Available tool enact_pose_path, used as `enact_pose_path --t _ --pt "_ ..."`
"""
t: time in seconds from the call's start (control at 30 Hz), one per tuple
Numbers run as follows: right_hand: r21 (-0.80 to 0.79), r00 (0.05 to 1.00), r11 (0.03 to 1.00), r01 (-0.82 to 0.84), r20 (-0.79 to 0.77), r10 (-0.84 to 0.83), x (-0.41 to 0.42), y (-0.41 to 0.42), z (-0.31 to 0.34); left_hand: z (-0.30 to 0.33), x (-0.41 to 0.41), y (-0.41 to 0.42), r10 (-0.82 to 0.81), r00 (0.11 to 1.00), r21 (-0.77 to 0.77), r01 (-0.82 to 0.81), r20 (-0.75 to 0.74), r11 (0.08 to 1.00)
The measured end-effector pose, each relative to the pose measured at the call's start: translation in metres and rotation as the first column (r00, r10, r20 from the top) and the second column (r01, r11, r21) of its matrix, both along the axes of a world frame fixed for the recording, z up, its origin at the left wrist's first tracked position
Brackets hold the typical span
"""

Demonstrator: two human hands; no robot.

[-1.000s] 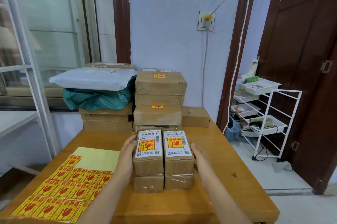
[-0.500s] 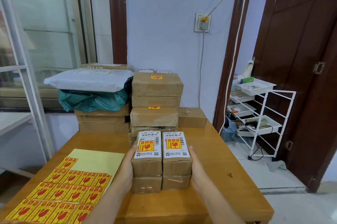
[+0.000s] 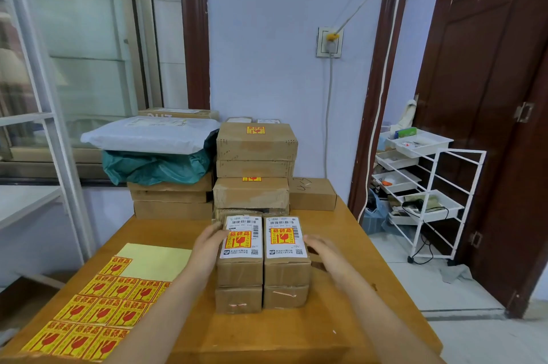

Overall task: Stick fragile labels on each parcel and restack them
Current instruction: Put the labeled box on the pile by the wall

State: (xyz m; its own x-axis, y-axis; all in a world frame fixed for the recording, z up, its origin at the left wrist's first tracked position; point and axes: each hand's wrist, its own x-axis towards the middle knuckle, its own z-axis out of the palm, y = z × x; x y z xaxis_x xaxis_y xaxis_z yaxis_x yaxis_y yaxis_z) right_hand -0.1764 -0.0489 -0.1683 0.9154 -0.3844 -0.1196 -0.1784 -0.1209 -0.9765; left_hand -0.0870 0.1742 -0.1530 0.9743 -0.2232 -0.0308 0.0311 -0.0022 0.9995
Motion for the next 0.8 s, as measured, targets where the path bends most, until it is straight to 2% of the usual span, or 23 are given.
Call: enact_pose_path --t 0.1,0.17,0.23,0.33,0.43,0.57,0.8 --pt "-0.154 1.000 0.988 -0.031 -0.007 0.031 -0.003 -0.006 0.015 0.017 -0.005 -0.005 0.060 0.973 0.214 -0.109 0.223 0.971" --pt "-0.258 0.999 0.966 -0.033 -0.006 0.033 -0.006 -0.014 0.025 0.030 -0.008 -0.011 0.038 0.924 0.335 -0.176 0.381 0.926" --pt "-0.335 1.000 0.942 -0.020 -0.026 0.012 -0.007 -0.025 0.033 0.042 -0.013 -0.023 -0.026 0.867 0.410 -0.209 0.498 0.887" --pt "-0.414 0.999 0.910 -0.007 -0.047 -0.013 -0.008 -0.043 0.042 0.062 -0.021 -0.050 -0.181 0.789 0.536 -0.211 0.587 0.817" --pt "-0.470 0.995 0.883 -0.003 -0.087 -0.043 -0.007 -0.059 0.046 0.070 -0.023 -0.081 -0.343 0.724 0.643 -0.179 0.598 0.744" --pt "-0.540 0.993 0.841 0.017 -0.090 -0.078 0.000 -0.079 0.049 0.073 -0.016 -0.123 -0.459 0.696 0.724 -0.127 0.552 0.678" --pt "-0.539 0.988 0.838 0.087 -0.061 -0.141 0.014 -0.113 0.035 0.064 0.007 -0.190 -0.543 0.764 0.827 0.022 0.348 0.561"
